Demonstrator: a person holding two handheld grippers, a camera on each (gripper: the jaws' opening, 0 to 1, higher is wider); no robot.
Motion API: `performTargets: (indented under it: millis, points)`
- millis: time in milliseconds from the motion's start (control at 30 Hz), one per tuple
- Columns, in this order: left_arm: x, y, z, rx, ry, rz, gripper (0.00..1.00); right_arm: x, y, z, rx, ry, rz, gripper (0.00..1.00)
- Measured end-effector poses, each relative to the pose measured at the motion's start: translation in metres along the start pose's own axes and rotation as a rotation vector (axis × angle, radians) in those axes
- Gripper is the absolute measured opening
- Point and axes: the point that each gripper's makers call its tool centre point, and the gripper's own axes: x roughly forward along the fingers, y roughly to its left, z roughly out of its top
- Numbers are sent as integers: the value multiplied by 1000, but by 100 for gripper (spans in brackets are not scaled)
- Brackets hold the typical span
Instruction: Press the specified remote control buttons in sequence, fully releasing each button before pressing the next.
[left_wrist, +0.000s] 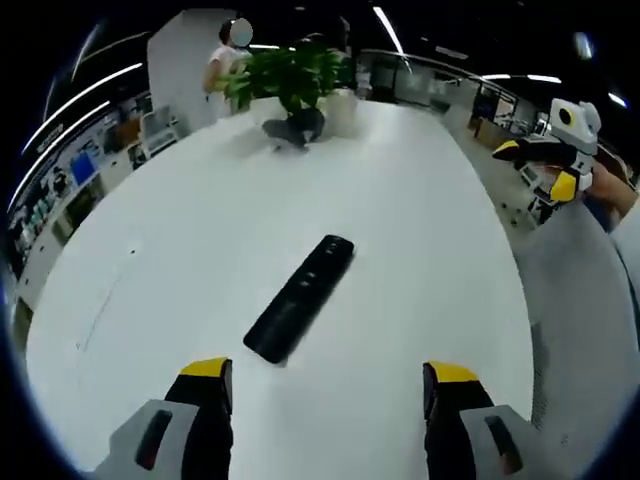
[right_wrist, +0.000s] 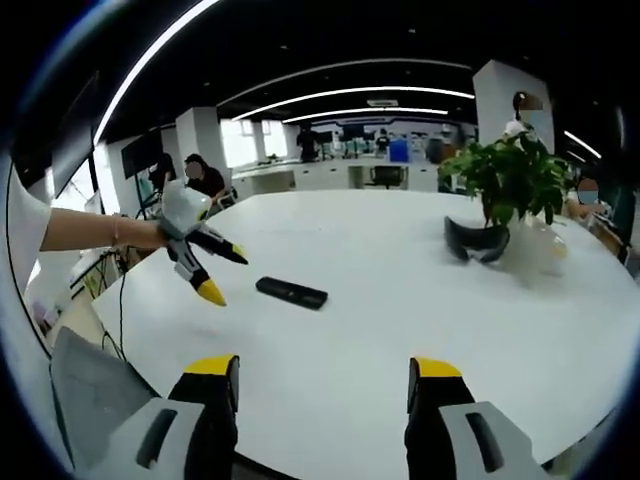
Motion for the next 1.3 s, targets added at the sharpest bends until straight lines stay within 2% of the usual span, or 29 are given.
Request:
performTargets:
  millis: [167, 367, 467, 633, 867, 1000, 1100, 1167, 1300]
  points:
    - [12, 6, 4, 67, 60, -28, 76, -2, -2, -3, 11, 10, -9, 65]
    - [27, 13, 13, 55, 81, -58, 75, -5, -7, -5, 8, 21, -25, 63]
    - [34, 18, 15, 123, 123, -51, 75, -6, -10, -7, 6, 27, -35, 62]
    - [46, 26, 15, 142, 163, -52, 70, -9, -13, -11, 13, 35, -48, 60]
    - [58, 20, 15, 196, 196, -86, 57, -10, -17, -14, 21, 40, -62, 58]
    - [63, 17, 12, 246, 234, -97, 56, -10, -19, -13, 23, 39, -65, 57]
    - [63, 20, 14, 232, 230, -108, 53, -9, -20, -12, 22, 37, -64, 56]
    - [63, 21, 14, 218, 228, -113, 48, -8, -19, -11, 20, 35, -61, 56]
    - [60, 22, 12, 215, 225, -102, 29, -6, -18, -11, 17, 35, -58, 55]
